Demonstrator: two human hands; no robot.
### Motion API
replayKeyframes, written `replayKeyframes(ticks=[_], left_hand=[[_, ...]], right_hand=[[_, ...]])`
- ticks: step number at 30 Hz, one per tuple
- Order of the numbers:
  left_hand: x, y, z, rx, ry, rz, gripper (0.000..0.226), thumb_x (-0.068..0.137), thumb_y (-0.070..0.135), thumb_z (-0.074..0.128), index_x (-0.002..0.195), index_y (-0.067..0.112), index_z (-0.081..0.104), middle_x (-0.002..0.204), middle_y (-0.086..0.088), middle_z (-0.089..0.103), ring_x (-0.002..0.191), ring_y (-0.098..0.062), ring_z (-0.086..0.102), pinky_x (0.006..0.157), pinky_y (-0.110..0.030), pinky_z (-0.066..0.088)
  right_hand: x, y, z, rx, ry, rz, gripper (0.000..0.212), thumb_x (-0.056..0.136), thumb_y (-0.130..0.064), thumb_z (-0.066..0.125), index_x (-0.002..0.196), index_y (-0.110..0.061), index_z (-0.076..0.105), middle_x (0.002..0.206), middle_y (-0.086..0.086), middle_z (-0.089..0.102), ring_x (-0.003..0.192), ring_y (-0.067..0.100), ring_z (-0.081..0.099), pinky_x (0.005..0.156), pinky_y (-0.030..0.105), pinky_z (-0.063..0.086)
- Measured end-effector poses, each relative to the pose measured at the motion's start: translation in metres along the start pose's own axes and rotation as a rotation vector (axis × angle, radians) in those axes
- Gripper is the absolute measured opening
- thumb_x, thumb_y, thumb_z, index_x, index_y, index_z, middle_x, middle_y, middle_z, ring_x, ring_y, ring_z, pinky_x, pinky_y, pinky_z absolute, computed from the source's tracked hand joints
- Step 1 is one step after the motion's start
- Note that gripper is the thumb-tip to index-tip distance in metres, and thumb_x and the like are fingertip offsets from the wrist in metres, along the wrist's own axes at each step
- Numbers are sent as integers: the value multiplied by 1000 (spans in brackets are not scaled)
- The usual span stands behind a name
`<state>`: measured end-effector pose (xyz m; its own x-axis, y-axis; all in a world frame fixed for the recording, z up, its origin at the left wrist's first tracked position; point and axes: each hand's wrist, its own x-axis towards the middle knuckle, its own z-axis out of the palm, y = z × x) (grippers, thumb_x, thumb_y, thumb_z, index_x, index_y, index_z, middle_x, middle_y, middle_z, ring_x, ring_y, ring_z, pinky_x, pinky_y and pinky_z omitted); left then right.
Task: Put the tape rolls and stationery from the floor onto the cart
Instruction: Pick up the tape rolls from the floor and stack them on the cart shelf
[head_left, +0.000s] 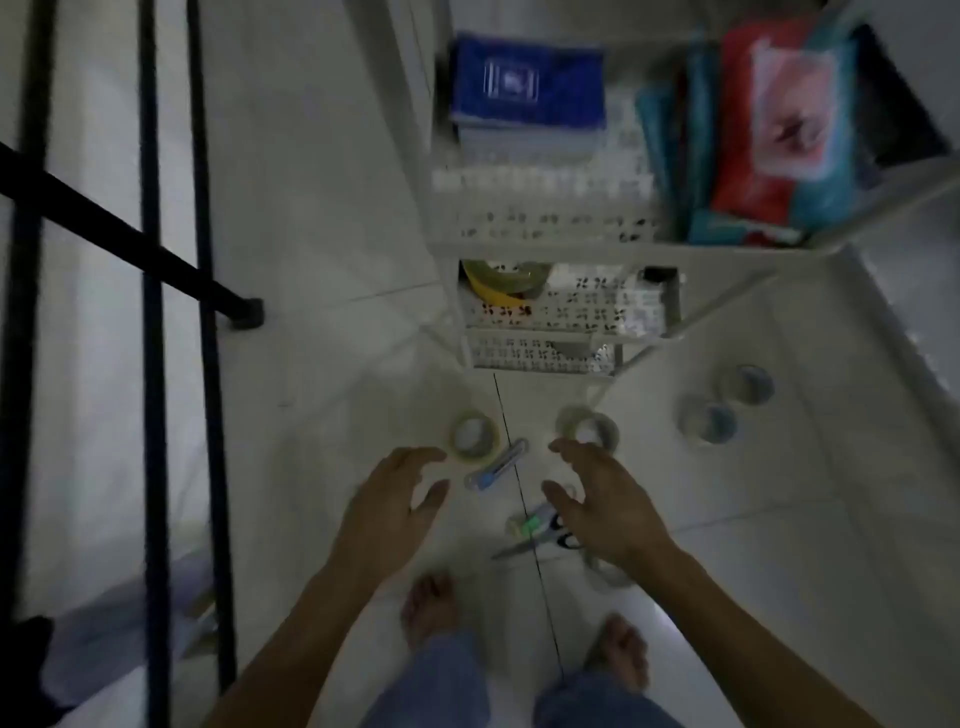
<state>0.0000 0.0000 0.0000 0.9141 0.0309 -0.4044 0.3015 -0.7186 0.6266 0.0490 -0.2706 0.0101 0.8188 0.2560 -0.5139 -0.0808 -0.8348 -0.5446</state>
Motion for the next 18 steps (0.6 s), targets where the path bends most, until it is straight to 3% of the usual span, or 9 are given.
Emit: replayKeyframes(ticks=[2, 4, 7, 12, 15, 18], left_hand=[[32, -33, 27, 3, 8, -3, 33, 101, 44, 55, 133, 37, 59, 130, 19, 57, 109, -5, 63, 88, -18, 49], [69, -68, 54, 44, 33, 28, 36, 102, 42, 55, 137, 33, 58, 133, 17, 56, 110, -6, 61, 87, -19, 47], [115, -114, 96, 62, 91, 76, 35, 103, 42, 55, 136, 32, 58, 133, 14, 56, 103, -9, 63, 82, -18, 43], [172, -166, 136, 42, 164, 127, 34, 103, 39, 56, 136, 33, 58, 135, 16, 55, 120, -4, 54, 89, -19, 42], [187, -182, 145, -5, 213, 145, 33, 103, 39, 56, 136, 33, 59, 134, 19, 56, 120, -1, 54, 91, -13, 40], [191, -186, 148, -41, 244, 166, 31, 103, 37, 57, 133, 35, 60, 129, 20, 59, 117, 2, 56, 93, -19, 46]], right_hand=[[39, 19, 42, 2, 18, -34, 50, 99, -40, 58, 146, -27, 47, 139, 2, 56, 125, 22, 57, 96, 37, 51], [84, 39, 85, -2, 34, -92, 53, 95, -37, 63, 144, -22, 51, 134, 4, 60, 122, 25, 59, 93, 36, 52], [149, 70, 145, -22, 57, -175, 67, 89, -35, 68, 151, -25, 44, 145, 2, 53, 127, 26, 55, 95, 38, 52], [221, 96, 210, 21, 90, -374, 89, 78, -60, 69, 154, -33, 32, 156, -4, 39, 136, 24, 48, 103, 42, 49], [237, 107, 233, -38, 123, -459, 101, 74, -68, 68, 158, -25, 32, 163, 1, 35, 145, 25, 41, 112, 42, 43], [245, 110, 236, -133, 89, -490, 108, 67, -70, 69, 159, -27, 30, 164, -4, 30, 148, 19, 36, 113, 41, 40]])
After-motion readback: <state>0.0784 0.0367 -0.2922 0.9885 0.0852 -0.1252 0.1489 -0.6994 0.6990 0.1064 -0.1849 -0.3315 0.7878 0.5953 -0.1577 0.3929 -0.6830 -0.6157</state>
